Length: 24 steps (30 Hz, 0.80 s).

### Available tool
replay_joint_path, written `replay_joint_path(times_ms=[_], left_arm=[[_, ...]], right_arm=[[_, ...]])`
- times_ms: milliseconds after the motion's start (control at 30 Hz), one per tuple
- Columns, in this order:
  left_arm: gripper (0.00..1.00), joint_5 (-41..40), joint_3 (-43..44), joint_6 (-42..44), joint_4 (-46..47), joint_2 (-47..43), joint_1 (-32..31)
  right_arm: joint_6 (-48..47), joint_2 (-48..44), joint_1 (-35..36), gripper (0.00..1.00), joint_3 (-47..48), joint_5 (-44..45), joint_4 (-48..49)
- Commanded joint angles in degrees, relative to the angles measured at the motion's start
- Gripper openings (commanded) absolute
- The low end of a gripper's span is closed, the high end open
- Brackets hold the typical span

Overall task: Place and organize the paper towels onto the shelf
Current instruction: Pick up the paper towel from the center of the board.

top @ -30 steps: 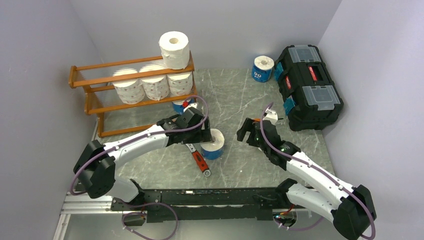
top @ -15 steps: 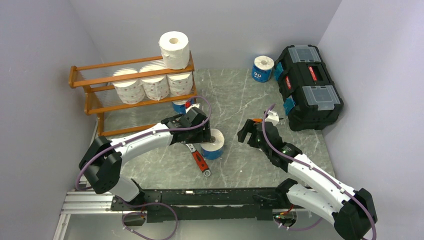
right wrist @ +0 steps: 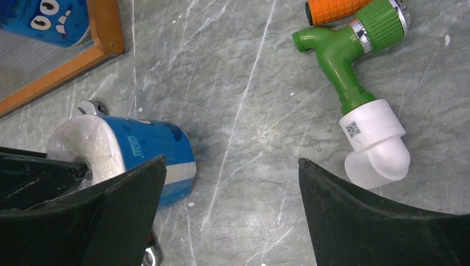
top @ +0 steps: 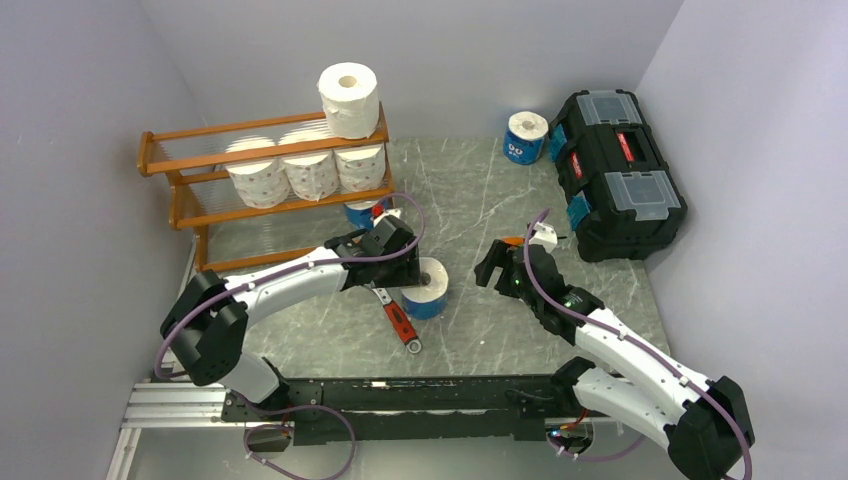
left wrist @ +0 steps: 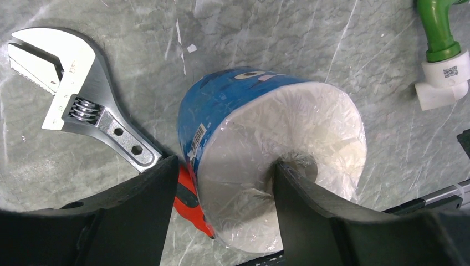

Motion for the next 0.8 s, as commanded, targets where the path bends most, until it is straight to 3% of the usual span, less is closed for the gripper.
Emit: replay_joint_path(times_ms=[0,500,700,767], left_arm=[[0.66,0.45,-0.68,0.57,1.36,0.81,-0.22],[0.42,0.15,0.63,0.24,-0.60,-1.31,-0.23],[0.26,0.93,0.93,0.06,-1.60,-3.29,-0.26],[0.16,0.49,1.03,-0.10,-2.52,-4.97,-0.28]], right_arm=[[0.19,-0.32,-0.20,0.91,-0.29,0.11,0.77],[-0.21,0.21,-0.23,0.90,0.10,0.82,0.50],[-0.21,0.16,-0.21,0.90,0.00,0.86,0.50],[-0.28,0.13,-0.22,0.90,0.04,0.91,0.44]])
